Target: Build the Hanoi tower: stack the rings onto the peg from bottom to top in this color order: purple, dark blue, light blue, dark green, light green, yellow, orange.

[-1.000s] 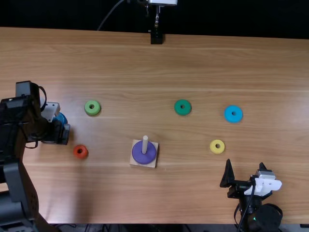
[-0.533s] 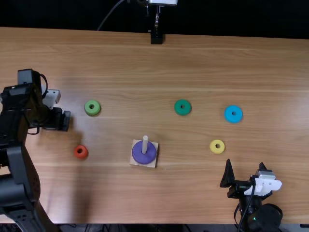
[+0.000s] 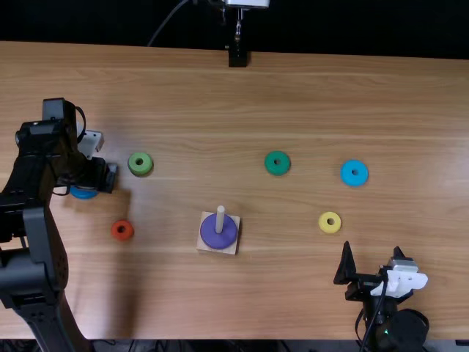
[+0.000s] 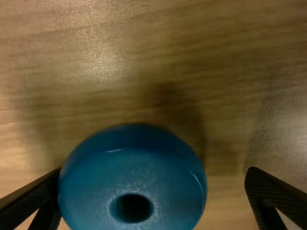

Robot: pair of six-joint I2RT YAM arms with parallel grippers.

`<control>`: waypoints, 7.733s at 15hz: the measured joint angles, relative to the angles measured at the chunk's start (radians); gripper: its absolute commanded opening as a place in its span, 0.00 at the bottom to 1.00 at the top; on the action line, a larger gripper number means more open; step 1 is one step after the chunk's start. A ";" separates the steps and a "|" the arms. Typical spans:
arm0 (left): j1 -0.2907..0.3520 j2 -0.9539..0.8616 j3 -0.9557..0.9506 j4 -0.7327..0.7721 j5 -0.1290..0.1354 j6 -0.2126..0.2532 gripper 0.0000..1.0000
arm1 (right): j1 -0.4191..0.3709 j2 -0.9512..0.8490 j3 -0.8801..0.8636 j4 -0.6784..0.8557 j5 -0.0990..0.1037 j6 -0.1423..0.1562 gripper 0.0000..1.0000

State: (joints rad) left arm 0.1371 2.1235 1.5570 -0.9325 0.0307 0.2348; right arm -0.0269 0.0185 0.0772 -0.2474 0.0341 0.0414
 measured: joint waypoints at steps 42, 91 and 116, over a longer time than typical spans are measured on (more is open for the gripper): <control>-0.690 -0.385 0.268 -0.449 0.114 -0.332 0.08 | 0.000 0.000 0.000 0.000 0.000 0.000 1.00; -0.357 -0.579 0.088 -0.090 0.103 -0.381 1.00 | 0.000 0.000 0.000 0.000 0.000 0.000 1.00; -0.194 -1.986 -1.481 0.718 -0.025 -0.376 1.00 | 0.000 0.000 0.000 0.000 0.001 0.000 1.00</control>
State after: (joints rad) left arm -0.0570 0.1371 0.0765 -0.2146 0.0055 -0.1410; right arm -0.0269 0.0185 0.0776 -0.2474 0.0349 0.0414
